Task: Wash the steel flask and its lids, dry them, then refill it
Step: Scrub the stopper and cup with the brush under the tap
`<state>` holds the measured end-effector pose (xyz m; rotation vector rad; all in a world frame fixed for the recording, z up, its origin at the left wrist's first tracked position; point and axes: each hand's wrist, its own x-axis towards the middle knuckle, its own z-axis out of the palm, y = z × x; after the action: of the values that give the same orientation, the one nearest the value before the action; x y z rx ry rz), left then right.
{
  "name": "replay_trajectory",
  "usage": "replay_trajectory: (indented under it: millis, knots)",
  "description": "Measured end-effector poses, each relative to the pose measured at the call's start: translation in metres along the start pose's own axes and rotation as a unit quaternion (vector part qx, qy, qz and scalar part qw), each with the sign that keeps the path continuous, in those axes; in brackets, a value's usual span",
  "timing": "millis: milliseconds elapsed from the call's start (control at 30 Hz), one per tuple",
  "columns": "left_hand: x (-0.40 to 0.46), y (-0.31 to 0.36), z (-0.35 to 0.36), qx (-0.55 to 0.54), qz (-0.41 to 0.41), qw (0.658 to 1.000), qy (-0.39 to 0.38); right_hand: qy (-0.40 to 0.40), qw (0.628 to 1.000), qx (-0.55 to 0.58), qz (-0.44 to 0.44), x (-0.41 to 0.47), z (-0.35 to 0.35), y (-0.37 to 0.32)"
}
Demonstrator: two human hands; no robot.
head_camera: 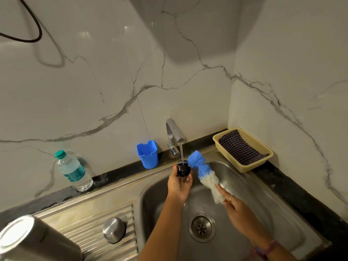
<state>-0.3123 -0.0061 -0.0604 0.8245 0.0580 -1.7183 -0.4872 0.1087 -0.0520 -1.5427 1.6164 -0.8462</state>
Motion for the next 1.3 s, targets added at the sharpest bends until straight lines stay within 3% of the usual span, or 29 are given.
replay_trajectory:
  millis: [733, 1000, 1300]
  knots:
    - [0.0, -0.01, -0.007, 0.004, 0.013, 1.0, 0.02, -0.005, 1.0, -0.012, -0.003, 0.001, 0.01, -0.005]
    - [0.007, -0.003, -0.01, 0.093, 0.053, 0.992, 0.073, 0.017, 0.986, -0.152, -0.065, -0.014, -0.007, -0.007]
    - [-0.005, -0.004, 0.002, 0.145, 0.065, 0.987, 0.024, 0.022, 0.967, -0.25, -0.048, -0.005, -0.011, -0.024]
